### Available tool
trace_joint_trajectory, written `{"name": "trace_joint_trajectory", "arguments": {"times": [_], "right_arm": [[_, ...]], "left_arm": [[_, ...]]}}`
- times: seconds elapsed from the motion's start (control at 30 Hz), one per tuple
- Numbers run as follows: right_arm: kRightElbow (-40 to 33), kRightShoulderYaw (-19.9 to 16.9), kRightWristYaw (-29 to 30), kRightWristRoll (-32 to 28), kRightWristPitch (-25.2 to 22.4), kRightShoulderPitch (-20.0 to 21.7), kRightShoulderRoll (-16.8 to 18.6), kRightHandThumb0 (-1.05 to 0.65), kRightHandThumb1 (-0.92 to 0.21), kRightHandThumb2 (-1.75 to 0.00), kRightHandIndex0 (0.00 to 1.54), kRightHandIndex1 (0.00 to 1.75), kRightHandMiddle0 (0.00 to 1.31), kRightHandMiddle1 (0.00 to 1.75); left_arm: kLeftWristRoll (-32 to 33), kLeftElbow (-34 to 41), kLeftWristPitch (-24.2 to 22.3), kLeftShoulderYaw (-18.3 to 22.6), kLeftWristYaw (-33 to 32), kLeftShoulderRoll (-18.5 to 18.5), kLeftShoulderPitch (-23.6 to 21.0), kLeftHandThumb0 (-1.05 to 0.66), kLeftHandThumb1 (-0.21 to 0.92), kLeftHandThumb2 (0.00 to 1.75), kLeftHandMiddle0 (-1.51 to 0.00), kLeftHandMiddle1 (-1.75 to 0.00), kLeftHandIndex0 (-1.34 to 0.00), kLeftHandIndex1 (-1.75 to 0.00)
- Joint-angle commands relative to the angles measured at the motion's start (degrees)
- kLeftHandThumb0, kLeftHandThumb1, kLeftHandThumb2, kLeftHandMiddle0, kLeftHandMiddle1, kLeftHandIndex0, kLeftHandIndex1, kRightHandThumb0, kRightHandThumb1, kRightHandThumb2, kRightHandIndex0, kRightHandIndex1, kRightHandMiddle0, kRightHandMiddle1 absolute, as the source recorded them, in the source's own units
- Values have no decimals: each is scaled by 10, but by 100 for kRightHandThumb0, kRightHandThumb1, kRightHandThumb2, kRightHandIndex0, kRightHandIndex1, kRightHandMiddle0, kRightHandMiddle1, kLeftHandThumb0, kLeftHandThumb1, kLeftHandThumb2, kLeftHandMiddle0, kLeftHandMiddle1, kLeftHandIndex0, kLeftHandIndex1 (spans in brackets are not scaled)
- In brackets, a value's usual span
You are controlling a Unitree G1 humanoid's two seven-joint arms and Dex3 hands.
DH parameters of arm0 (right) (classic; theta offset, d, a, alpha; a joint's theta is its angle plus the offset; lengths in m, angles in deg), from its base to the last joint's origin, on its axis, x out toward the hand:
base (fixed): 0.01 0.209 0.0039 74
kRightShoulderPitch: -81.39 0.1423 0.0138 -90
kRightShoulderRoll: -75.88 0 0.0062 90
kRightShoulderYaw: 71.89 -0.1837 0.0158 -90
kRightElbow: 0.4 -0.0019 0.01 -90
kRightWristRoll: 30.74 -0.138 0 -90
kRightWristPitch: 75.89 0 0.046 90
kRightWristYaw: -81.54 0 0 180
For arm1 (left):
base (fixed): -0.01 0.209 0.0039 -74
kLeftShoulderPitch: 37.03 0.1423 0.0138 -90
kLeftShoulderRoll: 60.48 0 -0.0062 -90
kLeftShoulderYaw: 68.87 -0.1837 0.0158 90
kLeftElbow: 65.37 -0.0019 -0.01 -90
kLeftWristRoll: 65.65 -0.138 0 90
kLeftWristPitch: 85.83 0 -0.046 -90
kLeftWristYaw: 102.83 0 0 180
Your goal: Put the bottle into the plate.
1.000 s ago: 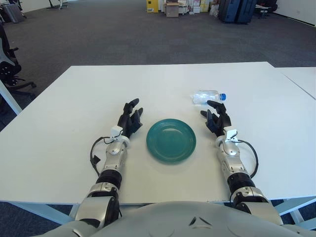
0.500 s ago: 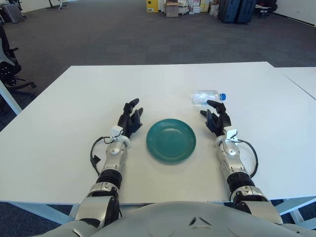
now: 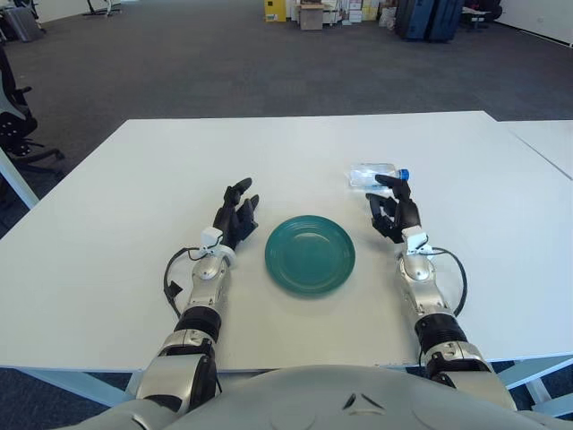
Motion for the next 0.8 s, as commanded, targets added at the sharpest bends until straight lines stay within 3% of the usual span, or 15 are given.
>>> {"name": "trace_joint_trajectory", "arguments": {"times": [0.0, 0.23, 0.77], "right_arm": [[-16, 4, 13, 20, -2, 21, -15, -55, -92, -44, 47, 45, 0, 95], [7, 29, 74, 113, 14, 74, -57, -59, -92, -40, 45, 41, 0, 85], [124, 84, 116, 180, -6, 179, -103, -72, -92, -48, 38, 25, 0, 68]], "left_arm": [[0, -10, -5, 0, -3, 0, -13, -78, 92, 88, -51, -1, 0, -82], [-2, -17, -4, -1, -5, 3, -14, -78, 92, 88, -51, -1, 0, -81], [-3, -25, -3, -4, -5, 11, -16, -78, 92, 88, -50, 0, 0, -79]]}}
